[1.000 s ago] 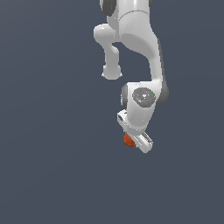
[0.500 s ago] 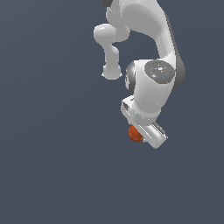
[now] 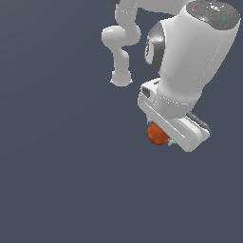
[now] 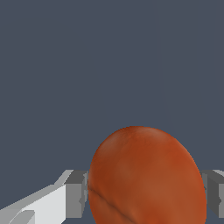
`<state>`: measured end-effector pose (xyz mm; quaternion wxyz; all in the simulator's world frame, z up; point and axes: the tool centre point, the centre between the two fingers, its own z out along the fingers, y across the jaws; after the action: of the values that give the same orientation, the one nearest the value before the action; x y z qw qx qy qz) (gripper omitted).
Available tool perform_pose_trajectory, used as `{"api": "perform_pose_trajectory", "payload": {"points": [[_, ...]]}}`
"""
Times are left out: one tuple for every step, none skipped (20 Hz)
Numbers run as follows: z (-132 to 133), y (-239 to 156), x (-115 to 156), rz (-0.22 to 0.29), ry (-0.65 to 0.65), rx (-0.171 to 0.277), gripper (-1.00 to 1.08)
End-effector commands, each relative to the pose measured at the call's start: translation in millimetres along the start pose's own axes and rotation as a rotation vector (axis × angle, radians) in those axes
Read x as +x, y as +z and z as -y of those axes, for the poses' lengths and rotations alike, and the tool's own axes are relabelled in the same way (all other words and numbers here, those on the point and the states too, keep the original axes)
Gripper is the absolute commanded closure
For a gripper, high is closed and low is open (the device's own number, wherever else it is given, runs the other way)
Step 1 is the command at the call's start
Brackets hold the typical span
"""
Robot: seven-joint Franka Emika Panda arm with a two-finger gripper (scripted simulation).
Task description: Pick up the object and move it to a goal position.
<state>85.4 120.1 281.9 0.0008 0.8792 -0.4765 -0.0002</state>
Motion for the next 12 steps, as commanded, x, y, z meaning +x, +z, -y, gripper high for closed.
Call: {"api": "perform_pose_trajectory", "payload": {"points": [[4.7, -23.5, -0.2, -0.001, 0.0, 0.001, 1.08], [6.4, -31.3, -0.3, -0.001, 0.0, 0.001, 1.08], [8.1, -38.7, -0.3, -0.001, 0.0, 0.001, 1.08], [9.8, -45.7, -0.4, -0.001, 0.0, 0.001, 1.08], [11.5, -52.5, -0.9, -0.001, 0.0, 0.001, 1.08], [13.0, -58.9, -0.9, -0.001, 0.0, 0.001, 1.08], [14.4, -64.9, -0.9, -0.001, 0.0, 0.001, 1.08], [15.8, -70.6, -1.0, -0.001, 0.0, 0.001, 1.08], [17.1, -76.0, -1.0, -0.001, 0.0, 0.001, 1.08], [18.4, -81.1, -0.9, -0.001, 0.0, 0.001, 1.08], [19.7, -86.0, -0.9, -0.001, 0.0, 0.001, 1.08], [20.9, -90.6, -1.0, 0.0, -0.001, 0.001, 1.08]]}}
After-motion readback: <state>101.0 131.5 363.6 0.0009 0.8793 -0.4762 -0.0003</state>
